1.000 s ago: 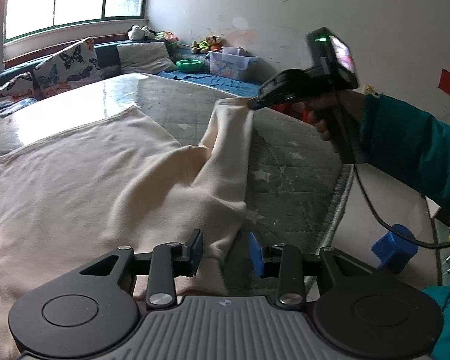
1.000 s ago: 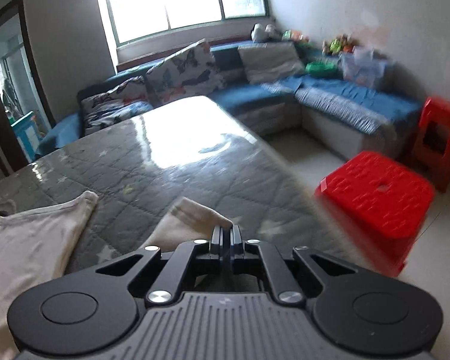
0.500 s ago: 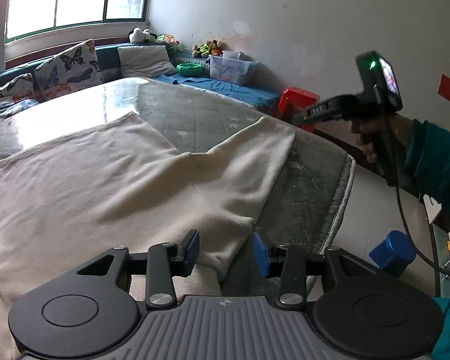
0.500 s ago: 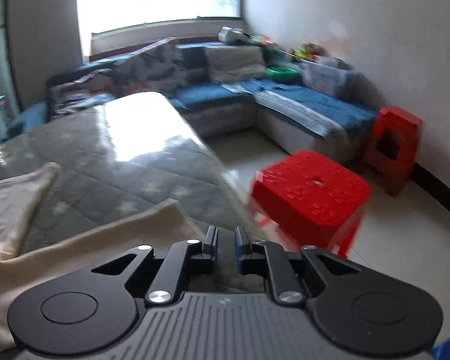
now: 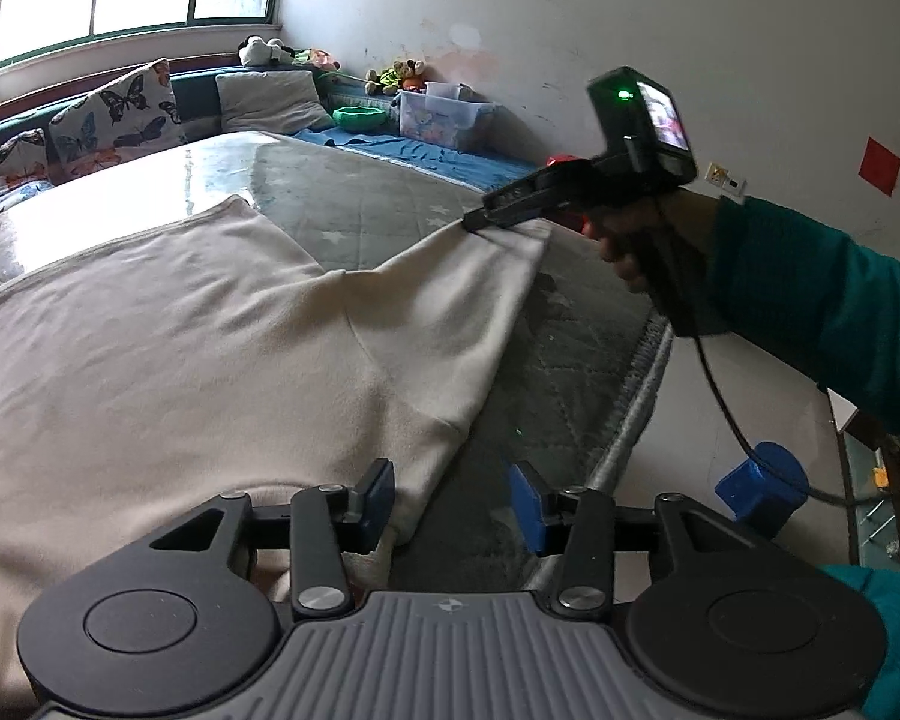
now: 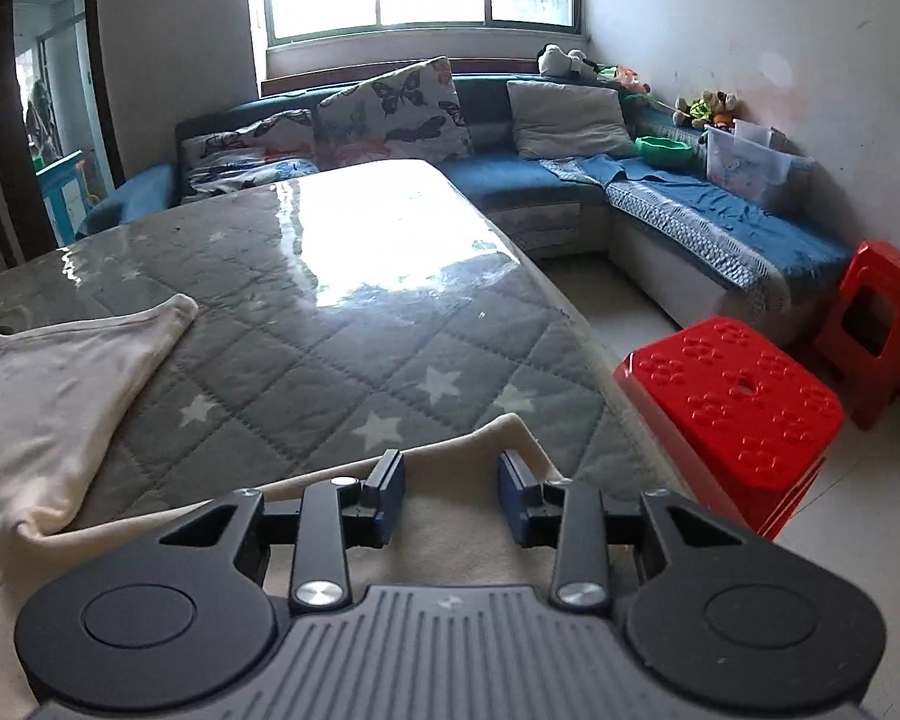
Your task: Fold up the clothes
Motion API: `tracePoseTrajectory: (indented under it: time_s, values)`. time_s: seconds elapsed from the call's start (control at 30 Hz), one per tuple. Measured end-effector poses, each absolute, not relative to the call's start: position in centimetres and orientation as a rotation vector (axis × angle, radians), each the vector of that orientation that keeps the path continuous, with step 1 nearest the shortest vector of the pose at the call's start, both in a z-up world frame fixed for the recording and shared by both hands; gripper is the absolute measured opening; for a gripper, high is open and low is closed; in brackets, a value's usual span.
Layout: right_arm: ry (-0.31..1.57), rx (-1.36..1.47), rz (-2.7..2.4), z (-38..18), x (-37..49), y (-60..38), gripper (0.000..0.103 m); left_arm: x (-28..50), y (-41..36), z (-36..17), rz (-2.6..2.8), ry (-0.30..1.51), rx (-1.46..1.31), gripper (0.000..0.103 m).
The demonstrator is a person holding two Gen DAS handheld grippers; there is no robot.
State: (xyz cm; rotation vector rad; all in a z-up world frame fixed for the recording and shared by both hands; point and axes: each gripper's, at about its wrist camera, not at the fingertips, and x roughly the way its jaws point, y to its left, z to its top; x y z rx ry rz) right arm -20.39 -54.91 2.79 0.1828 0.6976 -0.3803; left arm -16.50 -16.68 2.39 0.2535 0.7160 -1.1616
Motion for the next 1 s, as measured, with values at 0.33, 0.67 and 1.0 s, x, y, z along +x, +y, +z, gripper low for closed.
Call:
tracePoseTrajectory:
  time_s: [0.33, 0.67, 1.0]
  values:
    - [0.72, 0.157, -0.388, 2.5, -18.8, -55.2, 0.037, -15.8, -13.0, 4.9, -1.048, 0.622, 0.203, 0.048]
    - [0.737, 0.121, -0.39, 2.7, -18.5, -55.3, 0.046, -13.6, -10.5, 2.5, -0.951, 0.753, 0.164, 0.051]
    - [0.736, 0.115, -0.397, 2.6, -18.6, -55.4, 0.051, -8.4, -5.1, 4.3, -0.662, 0.727, 0.009, 0.051]
